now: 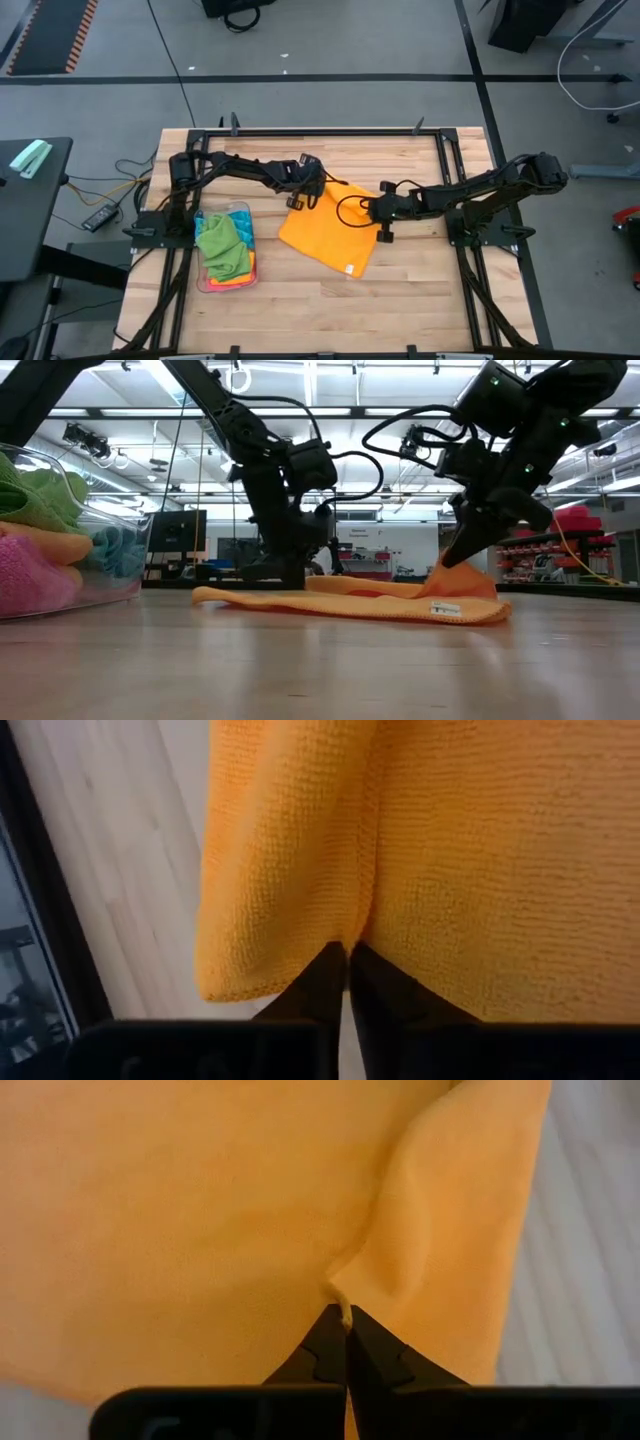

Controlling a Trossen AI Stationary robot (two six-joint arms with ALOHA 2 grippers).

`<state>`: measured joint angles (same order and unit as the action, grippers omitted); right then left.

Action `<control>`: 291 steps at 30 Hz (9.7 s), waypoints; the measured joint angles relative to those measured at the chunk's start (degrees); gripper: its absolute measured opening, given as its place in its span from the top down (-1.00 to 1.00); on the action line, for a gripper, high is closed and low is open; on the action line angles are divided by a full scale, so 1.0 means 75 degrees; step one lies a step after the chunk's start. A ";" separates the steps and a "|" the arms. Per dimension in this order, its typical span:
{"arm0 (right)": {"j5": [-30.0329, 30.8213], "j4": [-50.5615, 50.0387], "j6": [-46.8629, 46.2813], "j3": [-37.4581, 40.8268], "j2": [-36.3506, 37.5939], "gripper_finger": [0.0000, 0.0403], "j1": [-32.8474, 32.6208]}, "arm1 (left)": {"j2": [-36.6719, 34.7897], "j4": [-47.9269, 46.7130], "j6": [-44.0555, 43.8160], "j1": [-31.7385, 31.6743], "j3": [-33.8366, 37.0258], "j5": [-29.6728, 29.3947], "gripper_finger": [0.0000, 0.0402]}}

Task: Fold microfiber towels
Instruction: Fold the yellow microfiber cloth

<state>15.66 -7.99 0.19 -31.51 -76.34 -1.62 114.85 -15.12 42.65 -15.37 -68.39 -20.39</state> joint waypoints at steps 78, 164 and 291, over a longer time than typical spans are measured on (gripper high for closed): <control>-0.0903 0.1916 -0.1047 -0.0771 -0.1464 0.98 -0.3679 | -0.0026 -0.6263 -0.3445 0.2860 -0.2008 0.1553 0.90; 0.1394 -0.2866 -0.1218 -0.1944 -0.1813 0.27 -0.4024 | -0.0270 -0.1381 -0.4254 0.4561 -0.1450 0.0501 0.29; 0.2009 0.3697 0.0225 0.0405 -0.1868 0.09 -0.5111 | 0.2702 -0.0842 -0.7264 0.5586 -0.5080 -0.2129 0.96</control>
<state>30.72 19.74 1.88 -28.47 -90.34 -39.96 135.11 -21.43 -11.84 26.52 -106.50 -36.36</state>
